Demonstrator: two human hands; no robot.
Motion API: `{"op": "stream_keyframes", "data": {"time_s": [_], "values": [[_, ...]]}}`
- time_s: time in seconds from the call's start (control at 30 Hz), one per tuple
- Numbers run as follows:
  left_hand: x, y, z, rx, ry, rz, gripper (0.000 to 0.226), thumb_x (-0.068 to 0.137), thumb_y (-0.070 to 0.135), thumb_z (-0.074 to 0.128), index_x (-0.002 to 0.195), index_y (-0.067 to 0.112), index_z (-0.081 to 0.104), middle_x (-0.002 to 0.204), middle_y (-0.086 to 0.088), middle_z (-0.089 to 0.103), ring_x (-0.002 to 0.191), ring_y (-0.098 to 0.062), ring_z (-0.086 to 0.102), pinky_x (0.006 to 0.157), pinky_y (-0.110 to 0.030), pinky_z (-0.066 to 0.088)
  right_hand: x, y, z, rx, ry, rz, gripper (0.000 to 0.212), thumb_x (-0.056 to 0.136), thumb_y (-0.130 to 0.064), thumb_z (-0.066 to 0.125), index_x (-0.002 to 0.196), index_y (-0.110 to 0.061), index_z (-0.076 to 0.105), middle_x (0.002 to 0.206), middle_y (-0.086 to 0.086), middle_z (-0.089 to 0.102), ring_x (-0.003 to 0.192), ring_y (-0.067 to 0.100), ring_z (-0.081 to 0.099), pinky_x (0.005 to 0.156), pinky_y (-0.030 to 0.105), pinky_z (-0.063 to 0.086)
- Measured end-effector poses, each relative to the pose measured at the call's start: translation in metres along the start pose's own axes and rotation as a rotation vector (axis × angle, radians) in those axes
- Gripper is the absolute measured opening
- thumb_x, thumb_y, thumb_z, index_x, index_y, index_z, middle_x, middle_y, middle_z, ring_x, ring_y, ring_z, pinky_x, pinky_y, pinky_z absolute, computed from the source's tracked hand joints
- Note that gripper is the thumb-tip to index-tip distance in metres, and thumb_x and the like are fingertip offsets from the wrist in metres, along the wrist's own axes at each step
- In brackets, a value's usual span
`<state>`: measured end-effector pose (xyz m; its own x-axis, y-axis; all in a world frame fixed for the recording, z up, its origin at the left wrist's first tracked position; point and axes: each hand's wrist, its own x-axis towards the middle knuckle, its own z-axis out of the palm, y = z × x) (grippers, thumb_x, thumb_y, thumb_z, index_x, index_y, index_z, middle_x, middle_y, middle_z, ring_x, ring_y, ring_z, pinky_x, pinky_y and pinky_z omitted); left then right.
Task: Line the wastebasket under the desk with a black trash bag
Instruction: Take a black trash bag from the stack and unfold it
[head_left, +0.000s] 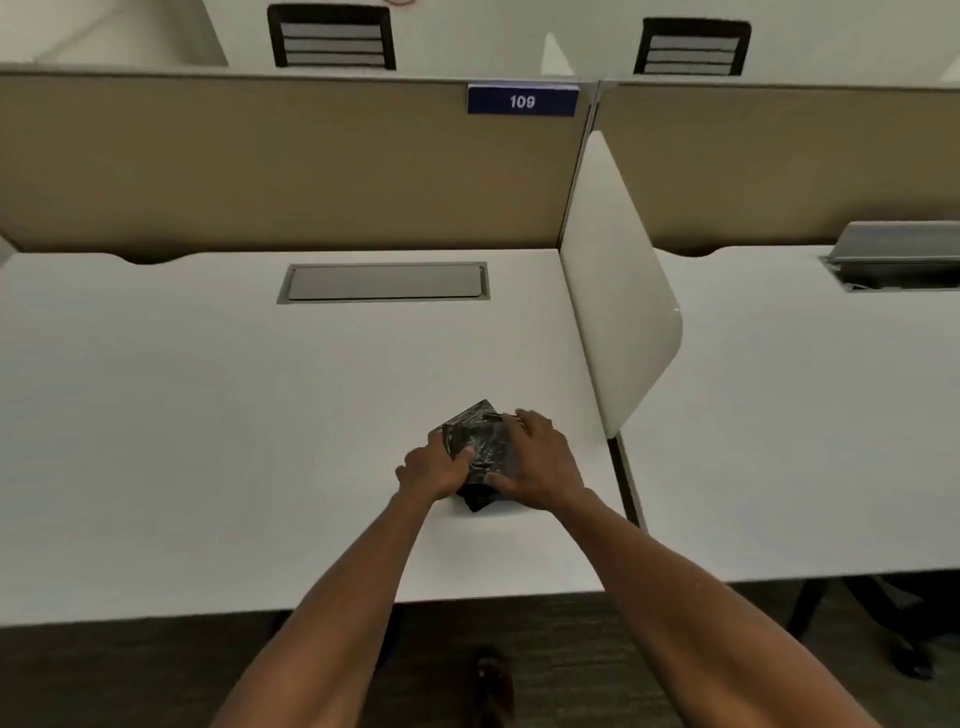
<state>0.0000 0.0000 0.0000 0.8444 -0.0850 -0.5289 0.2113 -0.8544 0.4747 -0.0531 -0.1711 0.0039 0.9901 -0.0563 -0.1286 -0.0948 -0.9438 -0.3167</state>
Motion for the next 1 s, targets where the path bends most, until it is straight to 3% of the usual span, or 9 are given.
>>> {"op": "stream_keyframes", "data": {"time_s": [0.13, 0.27, 0.43, 0.57, 0.77, 0.9, 1.0], "values": [[0.014, -0.001, 0.013, -0.359, -0.1, -0.174, 0.092, 0.093, 0.058, 0.058, 0.163, 0.018, 0.013, 0.156, -0.016, 0.047, 0.141, -0.037, 0.047, 0.116, -0.047, 0.04, 0.013, 0.006, 0.029, -0.105, -0.169, -0.098, 0.114, 0.07, -0.069, 0.07, 0.159, -0.019, 0.02, 0.166, 0.009, 0.021, 0.154, 0.031, 0.016, 0.122, 0.052, 0.023], [0.018, 0.001, 0.021, -0.535, -0.126, -0.273, 0.094, 0.097, 0.049, 0.06, 0.164, 0.016, 0.003, 0.163, -0.016, 0.036, 0.148, -0.036, 0.04, 0.115, -0.043, 0.038, 0.019, 0.006, 0.055, -0.127, -0.226, -0.126, 0.114, 0.072, -0.063, 0.074, 0.16, -0.02, 0.015, 0.168, 0.01, 0.014, 0.156, 0.031, 0.01, 0.123, 0.052, 0.018], [0.022, -0.01, 0.028, -0.659, -0.127, -0.268, 0.091, 0.098, 0.048, 0.06, 0.165, 0.017, 0.006, 0.167, -0.011, 0.029, 0.151, -0.032, 0.035, 0.117, -0.042, 0.035, 0.019, 0.006, 0.075, -0.137, -0.234, -0.101, 0.094, 0.084, -0.029, 0.071, 0.16, -0.02, 0.016, 0.168, 0.011, 0.017, 0.155, 0.032, 0.014, 0.123, 0.05, 0.023], [0.02, -0.015, 0.025, -0.691, -0.08, -0.238, 0.085, 0.096, 0.054, 0.058, 0.163, 0.021, 0.018, 0.166, -0.008, 0.034, 0.148, -0.03, 0.04, 0.117, -0.044, 0.039, 0.02, 0.008, 0.079, -0.074, -0.219, -0.087, 0.083, 0.086, -0.026, 0.061, 0.159, -0.021, 0.023, 0.166, 0.01, 0.023, 0.154, 0.031, 0.019, 0.122, 0.05, 0.024], [0.01, -0.027, 0.01, -0.777, 0.077, -0.227, 0.078, 0.093, 0.064, 0.052, 0.158, 0.028, 0.028, 0.157, -0.009, 0.047, 0.139, -0.03, 0.05, 0.114, -0.046, 0.043, 0.014, 0.013, 0.066, 0.175, 0.007, 0.006, 0.068, 0.087, -0.026, 0.059, 0.152, -0.016, 0.042, 0.157, 0.015, 0.041, 0.14, 0.036, 0.041, 0.112, 0.048, 0.042], [-0.012, -0.028, 0.002, -0.874, -0.068, -0.171, 0.09, 0.083, 0.072, 0.061, 0.156, 0.026, 0.035, 0.156, -0.004, 0.047, 0.139, -0.027, 0.05, 0.113, -0.048, 0.046, 0.0, 0.004, 0.041, 0.533, 0.172, 0.052, 0.051, 0.09, -0.024, 0.063, 0.14, -0.019, 0.055, 0.134, 0.007, 0.059, 0.119, 0.024, 0.058, 0.096, 0.038, 0.052], [-0.042, -0.019, -0.006, -0.979, -0.202, -0.021, 0.082, 0.085, 0.064, 0.067, 0.153, 0.03, 0.037, 0.149, -0.001, 0.052, 0.138, -0.023, 0.051, 0.111, -0.046, 0.045, -0.018, -0.016, 0.016, 0.866, 0.059, 0.115, 0.033, 0.093, -0.034, 0.067, 0.125, -0.03, 0.062, 0.108, -0.006, 0.073, 0.1, 0.012, 0.069, 0.087, 0.041, 0.059]]}}
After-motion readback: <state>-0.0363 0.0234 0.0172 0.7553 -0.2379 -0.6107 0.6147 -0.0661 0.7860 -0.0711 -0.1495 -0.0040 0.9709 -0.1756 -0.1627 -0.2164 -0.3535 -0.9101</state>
